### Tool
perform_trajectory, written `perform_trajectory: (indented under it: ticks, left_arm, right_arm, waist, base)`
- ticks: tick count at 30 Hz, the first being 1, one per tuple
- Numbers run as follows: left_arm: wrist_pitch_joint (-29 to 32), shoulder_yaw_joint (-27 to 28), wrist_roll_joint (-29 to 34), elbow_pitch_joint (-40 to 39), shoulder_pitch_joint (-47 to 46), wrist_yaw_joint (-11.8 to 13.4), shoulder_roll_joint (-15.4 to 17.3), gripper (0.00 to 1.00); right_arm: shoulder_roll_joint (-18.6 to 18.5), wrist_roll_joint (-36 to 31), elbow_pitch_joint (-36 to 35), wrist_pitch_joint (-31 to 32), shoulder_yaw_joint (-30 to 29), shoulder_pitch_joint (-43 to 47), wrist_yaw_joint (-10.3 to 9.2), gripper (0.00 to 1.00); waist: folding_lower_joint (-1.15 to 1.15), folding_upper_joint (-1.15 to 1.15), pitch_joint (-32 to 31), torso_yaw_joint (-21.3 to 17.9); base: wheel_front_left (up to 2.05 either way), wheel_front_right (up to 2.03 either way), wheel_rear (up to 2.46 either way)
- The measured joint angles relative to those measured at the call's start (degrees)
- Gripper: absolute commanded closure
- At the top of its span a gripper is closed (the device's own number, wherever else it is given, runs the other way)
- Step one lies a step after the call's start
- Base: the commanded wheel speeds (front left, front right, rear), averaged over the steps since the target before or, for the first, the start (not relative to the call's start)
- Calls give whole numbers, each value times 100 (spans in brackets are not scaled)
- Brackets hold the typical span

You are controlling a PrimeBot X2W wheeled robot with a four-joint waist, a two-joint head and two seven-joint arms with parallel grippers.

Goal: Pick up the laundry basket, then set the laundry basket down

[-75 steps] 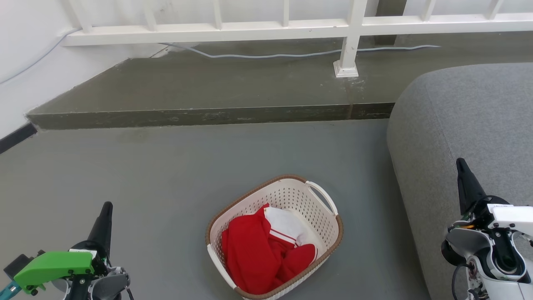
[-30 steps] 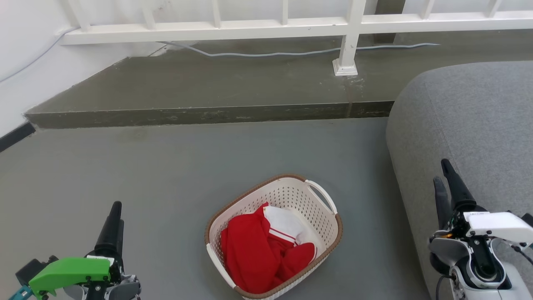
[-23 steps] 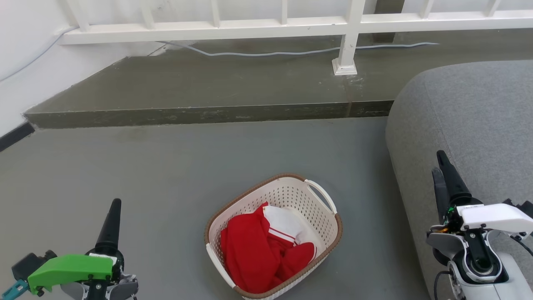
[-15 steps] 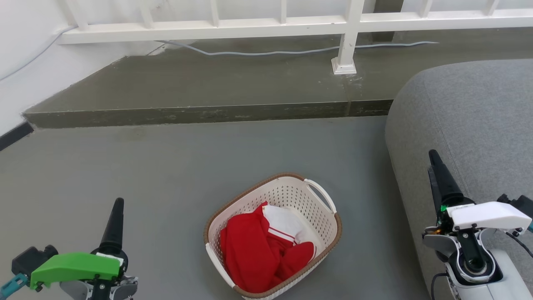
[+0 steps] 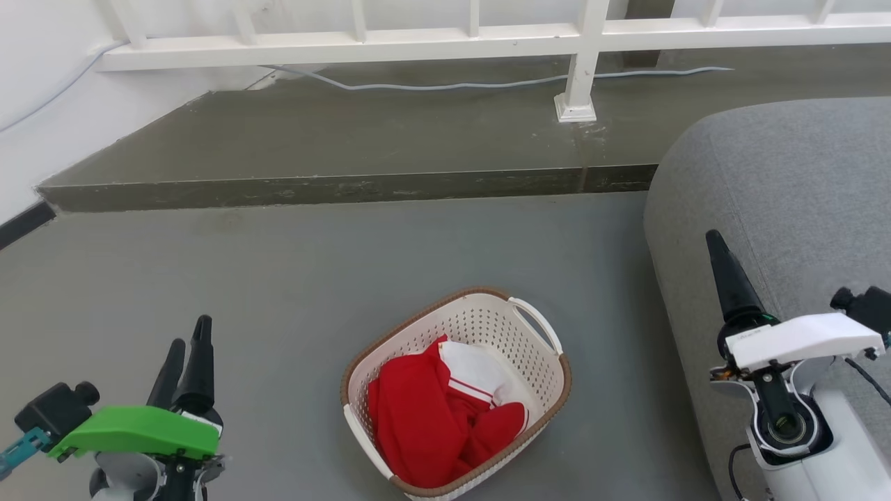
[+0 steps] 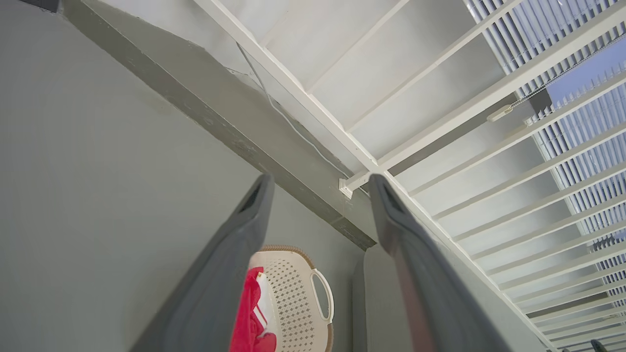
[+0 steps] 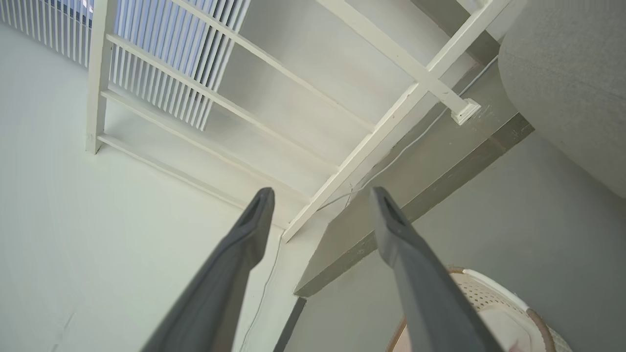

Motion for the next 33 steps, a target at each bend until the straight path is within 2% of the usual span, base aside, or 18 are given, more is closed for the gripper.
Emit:
perform_trajectory:
  ticks: [9,33]
  left_arm:
    - [-149,-130,816,-93,-75,96,-13,0]
    - [-650,-266,2719,-337,-83,124,-140,0]
  right_arm:
    - [-24,-1001,-5,-157,200,-96,-207,0]
    - [9,-3015,-129,-656,528,-218,-423,0]
  waist:
    - [0,0,10,-4]
    - [0,0,19,-17]
  base:
    - [0,0,0]
    - [0,0,0]
